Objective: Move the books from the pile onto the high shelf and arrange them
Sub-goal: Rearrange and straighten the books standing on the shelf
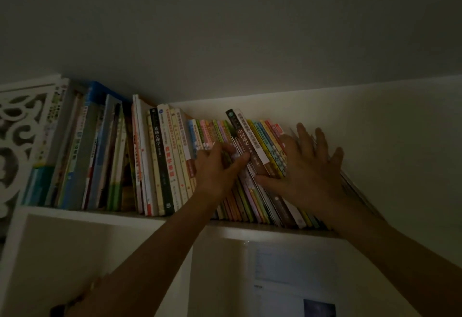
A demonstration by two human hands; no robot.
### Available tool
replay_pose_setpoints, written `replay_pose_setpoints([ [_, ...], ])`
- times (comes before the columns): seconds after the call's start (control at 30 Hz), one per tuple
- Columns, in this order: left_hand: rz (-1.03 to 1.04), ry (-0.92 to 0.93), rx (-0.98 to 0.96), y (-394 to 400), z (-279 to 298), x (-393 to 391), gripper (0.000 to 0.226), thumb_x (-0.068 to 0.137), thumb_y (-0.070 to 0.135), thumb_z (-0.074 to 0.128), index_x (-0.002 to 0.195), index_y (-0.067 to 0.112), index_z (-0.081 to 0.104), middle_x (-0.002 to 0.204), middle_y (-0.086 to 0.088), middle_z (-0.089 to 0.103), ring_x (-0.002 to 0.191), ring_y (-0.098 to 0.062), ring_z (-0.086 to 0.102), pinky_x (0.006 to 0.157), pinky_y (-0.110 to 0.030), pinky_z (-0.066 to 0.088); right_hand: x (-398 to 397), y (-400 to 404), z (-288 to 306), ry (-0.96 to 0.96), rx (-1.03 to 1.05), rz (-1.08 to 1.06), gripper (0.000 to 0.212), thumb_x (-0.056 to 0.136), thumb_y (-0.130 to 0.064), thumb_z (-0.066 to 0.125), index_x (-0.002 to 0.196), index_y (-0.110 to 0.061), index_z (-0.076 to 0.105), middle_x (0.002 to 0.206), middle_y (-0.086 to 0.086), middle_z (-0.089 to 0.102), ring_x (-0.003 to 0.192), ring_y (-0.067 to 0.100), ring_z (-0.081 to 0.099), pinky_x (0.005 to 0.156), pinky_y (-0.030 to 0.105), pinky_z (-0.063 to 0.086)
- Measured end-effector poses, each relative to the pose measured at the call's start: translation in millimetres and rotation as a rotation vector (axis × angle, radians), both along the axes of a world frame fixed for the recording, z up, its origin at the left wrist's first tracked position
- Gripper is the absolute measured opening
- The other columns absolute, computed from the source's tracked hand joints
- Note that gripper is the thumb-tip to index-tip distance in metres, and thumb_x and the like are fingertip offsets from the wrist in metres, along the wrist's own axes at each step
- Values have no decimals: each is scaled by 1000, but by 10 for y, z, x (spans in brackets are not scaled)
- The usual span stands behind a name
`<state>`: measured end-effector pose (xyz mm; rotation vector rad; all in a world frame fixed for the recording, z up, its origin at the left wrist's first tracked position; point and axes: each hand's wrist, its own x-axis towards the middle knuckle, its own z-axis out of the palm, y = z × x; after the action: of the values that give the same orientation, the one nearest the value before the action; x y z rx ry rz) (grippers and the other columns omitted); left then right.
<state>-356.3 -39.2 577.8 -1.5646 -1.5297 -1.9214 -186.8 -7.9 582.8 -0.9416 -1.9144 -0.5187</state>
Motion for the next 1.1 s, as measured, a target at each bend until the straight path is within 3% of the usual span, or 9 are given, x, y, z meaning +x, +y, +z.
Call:
replay_pose_setpoints([
  [0.23, -68, -59, -38, -91, 50, 67, 22, 81, 41, 65, 90, 37, 45, 119, -10, 50, 110, -24, 52, 95, -45, 48, 96, 28, 11, 81, -4, 44, 95, 77, -66, 54, 147, -32, -1, 157, 0, -17, 143, 28, -16, 112, 57, -7],
  [0.33, -151, -21, -30, -135, 94, 91, 47, 85, 27, 64, 123, 25, 38, 120, -10, 51, 102, -18, 58, 87, -37, 53, 178, 46, 0, 158, 46, 36, 88, 80, -61, 55, 147, -31, 6, 158, 1, -8, 144, 30, -5, 112, 55, 4],
  [0.43, -118, 46, -63, -177, 154, 122, 73, 78, 41, 68, 138, 33, 27, 131, -11, 45, 113, -26, 54, 93, -46, 50, 209, 57, 15, 196, 53, 56, 82, 80, -58, 57, 144, -31, 15, 158, 2, -1, 142, 31, 4, 110, 52, 13],
  [0.57, -56, 105, -51, -186, 253, 239, 62, 79, 25, 71, 127, 15, 34, 112, -3, 54, 97, -15, 57, 70, -21, 51, 170, 63, 2, 201, 55, 64, 84, 77, -58, 60, 142, -29, 17, 157, 3, 2, 141, 31, 7, 109, 51, 15],
  [0.7, -36, 150, -11, -165, 223, 405, 54, 81, 15, 69, 121, 10, 33, 90, 6, 50, 87, -13, 56, 70, -23, 51, 188, 82, 13, 216, 66, 67, 84, 75, -58, 62, 141, -24, 21, 157, 4, 4, 140, 30, 9, 108, 51, 17],
  [0.8, -98, 94, -28, -152, 192, 424, 59, 79, 14, 71, 119, 19, 29, 105, -4, 55, 98, -21, 60, 83, -37, 54, 199, 90, 17, 215, 68, 67, 85, 75, -60, 62, 140, -24, 21, 157, 4, 5, 140, 30, 10, 108, 51, 17],
  [0.9, -25, 179, -67, -99, 182, 466, 64, 80, 17, 71, 121, 24, 23, 116, -9, 59, 100, -25, 62, 84, -37, 53, 192, 96, 10, 212, 76, 71, 86, 74, -60, 62, 140, -23, 21, 157, 4, 5, 140, 30, 10, 107, 50, 18],
  [1.03, 101, 270, -97, -38, 58, 562, 92, 84, 24, 66, 146, 9, 1, 128, -13, 54, 110, -26, 58, 90, -32, 49, 206, 86, 18, 210, 72, 77, 88, 73, -60, 63, 141, -22, 22, 157, 4, 7, 140, 30, 11, 107, 51, 18],
  [1.1, 96, 292, -84, -70, 14, 561, 83, 86, 19, 63, 146, 9, 6, 127, -14, 55, 110, -26, 58, 89, -36, 51, 209, 76, 21, 207, 67, 81, 88, 73, -59, 64, 141, -23, 22, 157, 4, 7, 140, 30, 12, 106, 50, 19],
])
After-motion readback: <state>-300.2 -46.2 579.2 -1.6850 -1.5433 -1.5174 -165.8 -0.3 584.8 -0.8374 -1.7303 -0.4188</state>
